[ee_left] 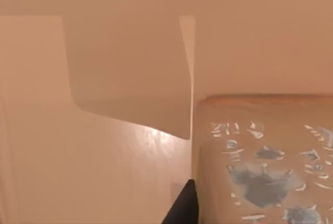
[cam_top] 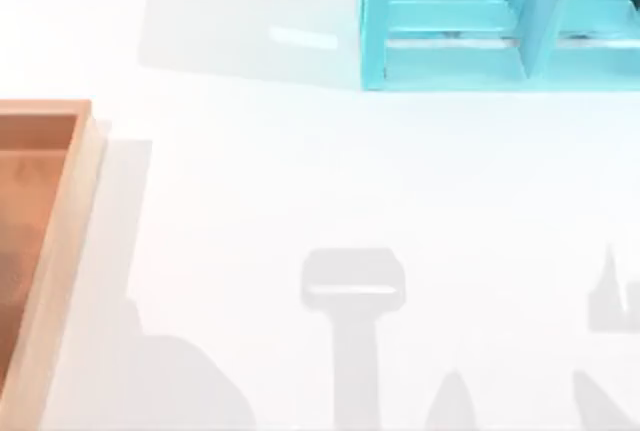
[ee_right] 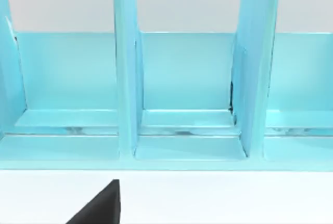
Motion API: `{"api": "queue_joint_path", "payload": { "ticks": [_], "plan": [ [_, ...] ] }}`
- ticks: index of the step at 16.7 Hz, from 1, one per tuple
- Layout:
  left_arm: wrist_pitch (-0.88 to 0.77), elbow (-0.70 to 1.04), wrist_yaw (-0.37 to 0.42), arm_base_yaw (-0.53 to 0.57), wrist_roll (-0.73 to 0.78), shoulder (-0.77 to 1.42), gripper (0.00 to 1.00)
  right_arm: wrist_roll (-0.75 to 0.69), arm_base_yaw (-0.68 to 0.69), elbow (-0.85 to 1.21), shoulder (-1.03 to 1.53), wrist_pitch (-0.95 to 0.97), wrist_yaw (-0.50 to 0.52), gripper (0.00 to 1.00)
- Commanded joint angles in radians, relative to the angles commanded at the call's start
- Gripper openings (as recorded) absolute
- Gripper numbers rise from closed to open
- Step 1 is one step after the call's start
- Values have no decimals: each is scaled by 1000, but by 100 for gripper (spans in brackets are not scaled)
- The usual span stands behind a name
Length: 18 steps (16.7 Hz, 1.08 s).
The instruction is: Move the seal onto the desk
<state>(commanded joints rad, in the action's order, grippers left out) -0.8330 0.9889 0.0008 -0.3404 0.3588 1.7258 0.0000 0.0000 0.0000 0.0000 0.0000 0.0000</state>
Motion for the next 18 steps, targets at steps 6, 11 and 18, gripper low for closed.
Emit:
{"api": "queue_joint_path", "payload": {
  "ticks": [6,11,18],
  "plan": [
    [0,0,0,0,0,0,0,0,0,0,0,0,0,100],
    [-1,1,1,1,1,-3,0,0,0,0,0,0,0,100],
    [-166,153,12,19,-91,-45,0,0,0,0,0,0,0,100]
  ]
}}
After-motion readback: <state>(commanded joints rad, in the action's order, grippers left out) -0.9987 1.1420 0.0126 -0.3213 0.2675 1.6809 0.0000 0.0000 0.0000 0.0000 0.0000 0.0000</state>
